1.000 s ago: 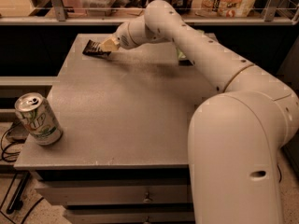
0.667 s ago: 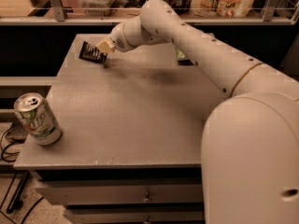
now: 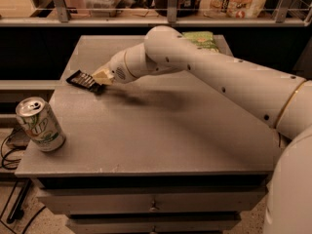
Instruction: Move rxbar chocolate near 7up can
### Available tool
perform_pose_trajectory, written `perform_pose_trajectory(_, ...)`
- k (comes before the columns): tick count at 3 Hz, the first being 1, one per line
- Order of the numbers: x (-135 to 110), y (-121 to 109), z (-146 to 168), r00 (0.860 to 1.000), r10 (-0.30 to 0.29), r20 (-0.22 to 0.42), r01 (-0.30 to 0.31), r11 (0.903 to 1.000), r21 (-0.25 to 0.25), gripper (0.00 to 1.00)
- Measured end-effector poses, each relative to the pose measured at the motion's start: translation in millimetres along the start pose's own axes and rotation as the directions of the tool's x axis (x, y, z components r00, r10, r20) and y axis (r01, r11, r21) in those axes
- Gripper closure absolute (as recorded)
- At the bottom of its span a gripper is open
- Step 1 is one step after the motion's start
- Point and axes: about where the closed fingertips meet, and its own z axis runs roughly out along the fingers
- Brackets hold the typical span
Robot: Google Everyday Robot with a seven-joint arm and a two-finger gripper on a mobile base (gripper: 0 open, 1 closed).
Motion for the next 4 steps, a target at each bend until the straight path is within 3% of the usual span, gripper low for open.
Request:
perform_pose_trajectory(1,-2.4,-1.0,-0.3,1.000,-0.002,0.003,0.002,1.0000,0.002,1.00)
perform_pose_trajectory(2,-3.2,12.4,7.8,0.998,-0.009,-0.059,0.007,0.9993,-0.036,1.00)
perform_pose_trajectory(4,-4.5,73.1,4.4,0.984,-0.031,-0.177,0.006,0.9898,-0.143,1.00)
